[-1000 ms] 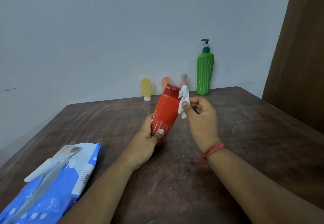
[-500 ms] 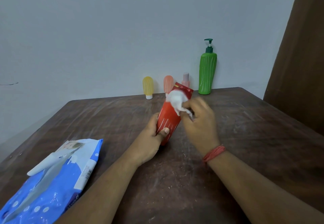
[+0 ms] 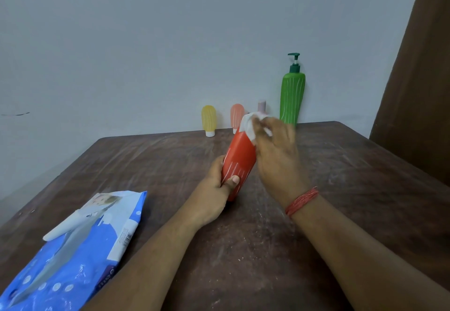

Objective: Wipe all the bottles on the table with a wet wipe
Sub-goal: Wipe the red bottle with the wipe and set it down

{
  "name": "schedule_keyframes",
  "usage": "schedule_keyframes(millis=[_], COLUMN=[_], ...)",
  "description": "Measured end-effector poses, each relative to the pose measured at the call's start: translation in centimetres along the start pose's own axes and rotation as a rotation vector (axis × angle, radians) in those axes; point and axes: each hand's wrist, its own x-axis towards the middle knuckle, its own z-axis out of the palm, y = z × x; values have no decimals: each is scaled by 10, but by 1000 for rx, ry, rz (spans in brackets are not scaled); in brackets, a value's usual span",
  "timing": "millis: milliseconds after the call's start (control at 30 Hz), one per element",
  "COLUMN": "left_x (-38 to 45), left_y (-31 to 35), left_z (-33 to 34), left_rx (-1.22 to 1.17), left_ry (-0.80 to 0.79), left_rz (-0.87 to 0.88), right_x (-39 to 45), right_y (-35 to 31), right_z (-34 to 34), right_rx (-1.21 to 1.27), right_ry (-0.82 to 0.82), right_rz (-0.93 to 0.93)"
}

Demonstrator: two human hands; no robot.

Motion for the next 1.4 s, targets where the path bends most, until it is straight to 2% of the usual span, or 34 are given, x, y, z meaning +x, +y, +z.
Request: schedule_keyframes(millis=[67,100,200,300,433,533,567,633,667,767,867,900,967,1000,1067,1100,1200,1300,1400], left_x=[0,-1,-2,-1,-1,0,1,1,1,1,3,4,5,6,6,6,6,5,6], left_y=[1,2,6,6,7,5,4,3,3,0,-4,-6,-10,-12,-13,-13,-13,-12,-14], left_z=[0,1,3,2,4,2,2,3,2,2,1,1,-1,-2,-2,-1,-3,-1,-2], left_rx=[-9,14,96,77,103,18,18,45,35,-69,-72,-128,-266,-309,-357,-393,-523,-524,-612], left_ry=[5,-2,-24,-16,-29,-4,-4,-7,1,15,-6,3,29,33,18,18,23,3,25], left_rz=[-3,-2,29,15,30,8,3,7,12,7,-17,-18,-26,-31,-45,-46,-55,-50,-60], right_x=[-5,-3,4,-3,1,-6,-6,-2,-2,-9,-7,-6,-9,-8,-6,-6,-8,-7,-13], right_y=[-4,-1,7,6,8,3,5,6,4,2,2,-2,-5,-2,-2,-4,-8,-3,-10], right_z=[1,0,-3,-3,-5,-3,-3,-3,-3,0,0,-1,0,0,-3,-4,-1,-1,10], right_rx=[-36,-73,-154,-149,-125,-107,-119,-102,-81,-41,62,66,69,89,149,171,159,240,249], right_ry=[-21,-29,5,-35,33,-36,-46,4,8,-79,9,-11,-72,-56,9,9,-70,6,-114], right_rz=[-141,-147,47,-103,37,-191,-171,11,24,-212,32,10,-147,-145,-2,12,-102,39,-40])
